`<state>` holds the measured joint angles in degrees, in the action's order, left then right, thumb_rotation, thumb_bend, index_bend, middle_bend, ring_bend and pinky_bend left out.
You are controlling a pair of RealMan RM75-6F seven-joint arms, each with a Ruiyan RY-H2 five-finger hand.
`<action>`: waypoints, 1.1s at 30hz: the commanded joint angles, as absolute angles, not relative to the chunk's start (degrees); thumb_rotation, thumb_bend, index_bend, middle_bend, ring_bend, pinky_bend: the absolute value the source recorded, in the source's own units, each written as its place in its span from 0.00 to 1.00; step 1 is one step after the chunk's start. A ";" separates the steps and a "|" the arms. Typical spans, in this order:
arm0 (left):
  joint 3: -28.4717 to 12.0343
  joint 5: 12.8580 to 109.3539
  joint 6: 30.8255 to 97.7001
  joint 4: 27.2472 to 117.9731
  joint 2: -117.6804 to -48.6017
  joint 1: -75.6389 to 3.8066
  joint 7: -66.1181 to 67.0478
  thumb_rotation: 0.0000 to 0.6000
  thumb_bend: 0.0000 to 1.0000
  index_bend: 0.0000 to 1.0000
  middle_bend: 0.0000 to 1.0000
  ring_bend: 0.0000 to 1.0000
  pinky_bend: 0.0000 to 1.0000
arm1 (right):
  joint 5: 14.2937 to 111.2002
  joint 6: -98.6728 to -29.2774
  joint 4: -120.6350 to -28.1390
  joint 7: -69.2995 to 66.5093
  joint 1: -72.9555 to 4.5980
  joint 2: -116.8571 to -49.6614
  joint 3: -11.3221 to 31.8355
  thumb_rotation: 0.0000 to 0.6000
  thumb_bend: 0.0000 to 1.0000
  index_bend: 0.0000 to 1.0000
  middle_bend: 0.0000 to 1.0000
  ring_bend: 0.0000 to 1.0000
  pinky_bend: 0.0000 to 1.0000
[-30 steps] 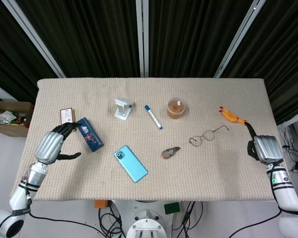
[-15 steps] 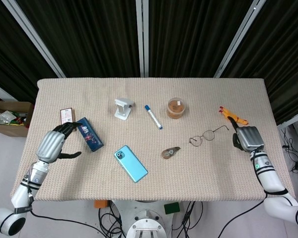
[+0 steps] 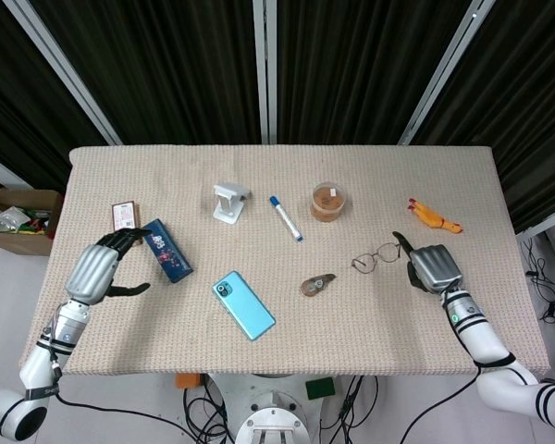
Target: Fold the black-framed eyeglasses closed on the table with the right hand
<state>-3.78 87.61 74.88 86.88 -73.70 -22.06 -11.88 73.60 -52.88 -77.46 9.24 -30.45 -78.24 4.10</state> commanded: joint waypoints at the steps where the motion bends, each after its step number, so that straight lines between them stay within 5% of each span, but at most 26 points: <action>1: -3.79 87.75 74.97 86.92 -73.66 -22.06 -11.98 1.00 0.05 0.17 0.21 0.20 0.27 | 73.45 -52.58 -77.73 9.74 -30.58 -78.54 3.91 1.00 0.83 0.00 0.90 0.81 0.78; 33: -3.83 87.53 74.97 86.60 -73.18 -21.78 -12.85 0.99 0.05 0.17 0.21 0.20 0.27 | 70.49 -45.28 -74.83 10.17 -34.50 -83.26 3.47 1.00 0.83 0.00 0.90 0.82 0.78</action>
<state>-3.83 87.53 74.98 86.60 -73.18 -21.78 -12.86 70.55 -45.34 -74.88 10.18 -34.44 -83.21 3.49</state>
